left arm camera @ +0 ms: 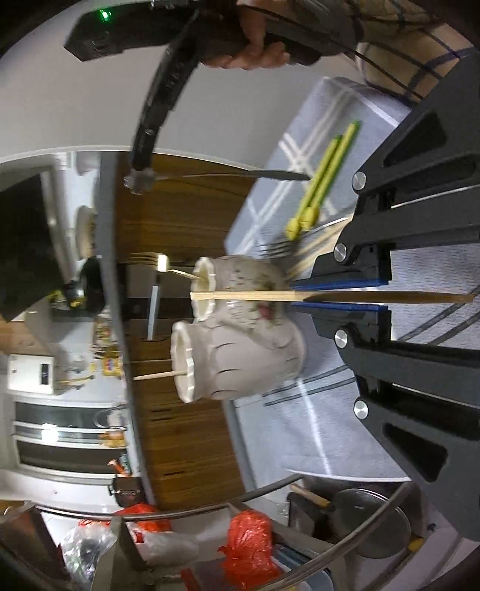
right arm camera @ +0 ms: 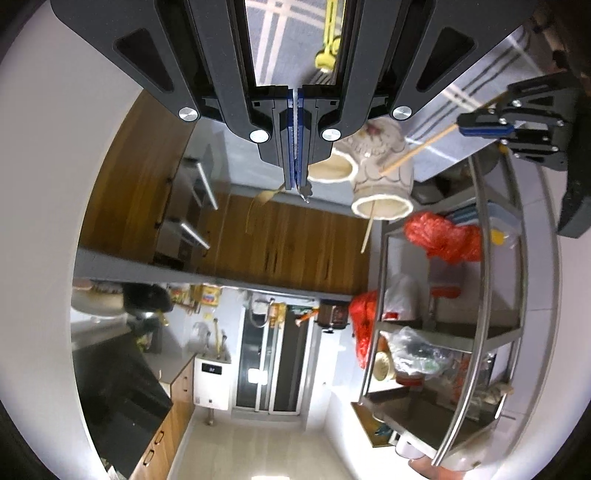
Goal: Organize utensils
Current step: 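Lower the chopstick into the large compartment with left while right lowers spoon into small compartment, then open both tools to release the chopstick and the spoon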
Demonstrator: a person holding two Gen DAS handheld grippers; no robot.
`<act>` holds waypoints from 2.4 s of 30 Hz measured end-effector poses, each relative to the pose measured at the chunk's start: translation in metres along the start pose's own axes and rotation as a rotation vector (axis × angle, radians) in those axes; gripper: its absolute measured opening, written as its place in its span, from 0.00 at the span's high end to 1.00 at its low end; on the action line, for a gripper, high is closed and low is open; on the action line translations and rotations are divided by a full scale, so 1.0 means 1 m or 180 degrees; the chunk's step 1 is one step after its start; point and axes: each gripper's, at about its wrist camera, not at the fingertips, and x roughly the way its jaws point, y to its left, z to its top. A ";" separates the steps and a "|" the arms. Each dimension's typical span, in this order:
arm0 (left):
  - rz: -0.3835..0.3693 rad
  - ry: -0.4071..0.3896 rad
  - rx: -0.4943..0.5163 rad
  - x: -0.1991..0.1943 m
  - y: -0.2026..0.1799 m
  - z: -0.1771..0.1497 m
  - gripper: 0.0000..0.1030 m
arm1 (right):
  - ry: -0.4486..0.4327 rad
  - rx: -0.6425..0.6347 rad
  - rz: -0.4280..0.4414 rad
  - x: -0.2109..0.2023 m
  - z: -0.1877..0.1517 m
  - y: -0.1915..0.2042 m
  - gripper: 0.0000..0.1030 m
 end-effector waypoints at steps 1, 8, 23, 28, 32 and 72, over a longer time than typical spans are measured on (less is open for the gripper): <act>-0.0002 -0.0061 0.0000 -0.001 0.001 0.003 0.94 | -0.0007 0.0030 -0.0020 0.002 0.004 -0.001 0.98; 0.0011 -0.0509 -0.0142 -0.007 0.014 0.038 0.94 | -0.0149 0.0065 -0.0035 0.010 0.037 0.000 0.98; -0.0181 -0.1003 -0.0810 0.076 0.087 0.134 0.94 | -0.0405 0.0216 -0.0271 0.074 0.095 -0.006 0.98; -0.0129 -0.1004 -0.0902 0.102 0.095 0.129 0.94 | -0.0390 0.0207 -0.0356 0.095 0.087 -0.003 0.98; 0.0012 -0.1072 -0.0810 0.110 0.089 0.123 0.94 | -0.0349 0.0196 -0.0390 0.108 0.070 0.001 0.98; 0.0378 -0.0579 -0.0485 0.085 0.079 0.072 0.79 | 0.0181 0.0574 -0.0440 0.131 -0.002 -0.015 0.98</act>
